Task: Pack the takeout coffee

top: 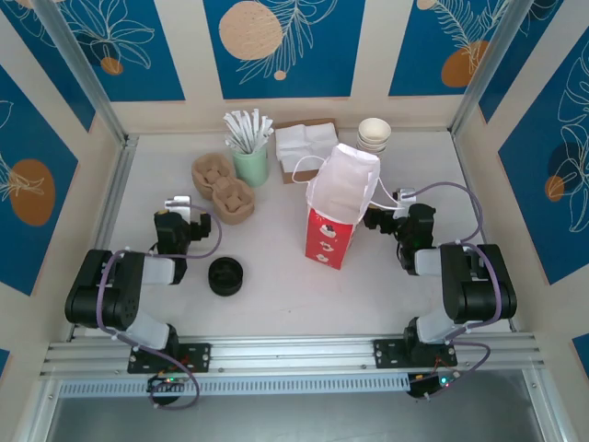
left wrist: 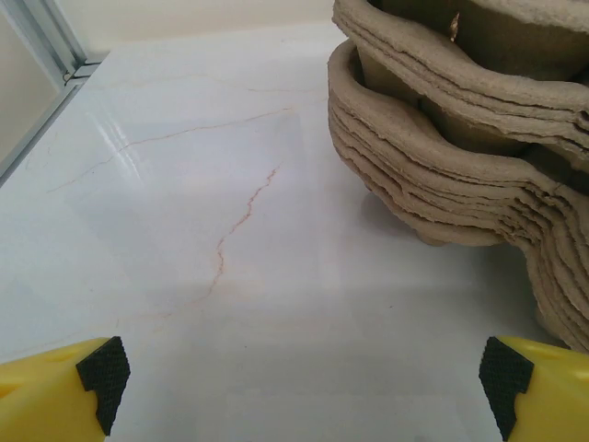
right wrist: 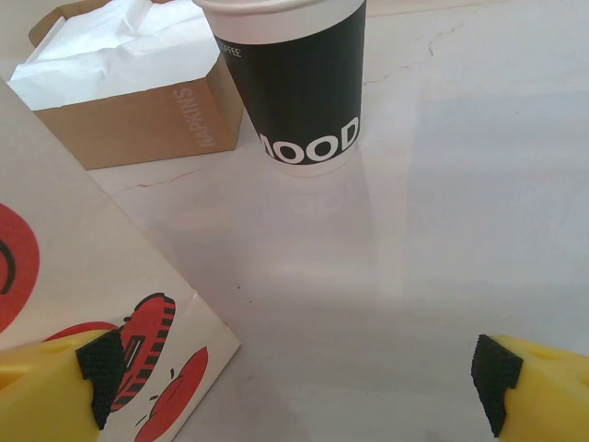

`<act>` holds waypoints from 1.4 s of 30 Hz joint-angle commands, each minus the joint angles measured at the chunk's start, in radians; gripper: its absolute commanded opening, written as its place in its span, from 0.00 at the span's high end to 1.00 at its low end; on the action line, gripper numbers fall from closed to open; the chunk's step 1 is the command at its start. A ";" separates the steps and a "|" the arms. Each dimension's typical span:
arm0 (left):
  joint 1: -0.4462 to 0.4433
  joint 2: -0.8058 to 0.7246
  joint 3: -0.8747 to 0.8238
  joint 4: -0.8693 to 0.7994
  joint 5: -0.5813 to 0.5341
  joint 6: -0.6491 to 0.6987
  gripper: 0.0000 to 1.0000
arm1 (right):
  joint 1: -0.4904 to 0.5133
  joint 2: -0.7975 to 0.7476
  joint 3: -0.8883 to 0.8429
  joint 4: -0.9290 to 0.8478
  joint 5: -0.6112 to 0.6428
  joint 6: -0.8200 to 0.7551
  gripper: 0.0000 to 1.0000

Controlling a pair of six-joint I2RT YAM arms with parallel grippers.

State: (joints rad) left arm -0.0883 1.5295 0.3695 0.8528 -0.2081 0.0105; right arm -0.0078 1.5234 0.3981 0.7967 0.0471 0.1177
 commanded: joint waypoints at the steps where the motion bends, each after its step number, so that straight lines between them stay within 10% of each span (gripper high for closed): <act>1: -0.006 0.006 0.012 0.020 0.024 0.014 0.01 | -0.003 0.000 0.018 0.012 -0.016 -0.023 0.01; 23: -0.012 -0.040 0.008 -0.007 0.017 0.021 0.01 | -0.013 -0.059 0.008 -0.016 -0.024 -0.012 0.01; 34: -0.027 -0.571 0.235 -0.749 -0.243 -0.224 0.01 | -0.081 -0.457 0.138 -0.600 0.191 0.113 0.01; 42: -0.026 -0.615 0.537 -1.255 -0.236 -0.513 0.01 | -0.149 -0.413 0.598 -1.218 0.293 0.482 0.01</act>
State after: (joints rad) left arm -0.1081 0.9150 0.8433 -0.1307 -0.4381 -0.3668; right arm -0.1375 1.0737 0.8448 -0.1078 0.2691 0.3988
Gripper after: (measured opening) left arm 0.989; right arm 0.991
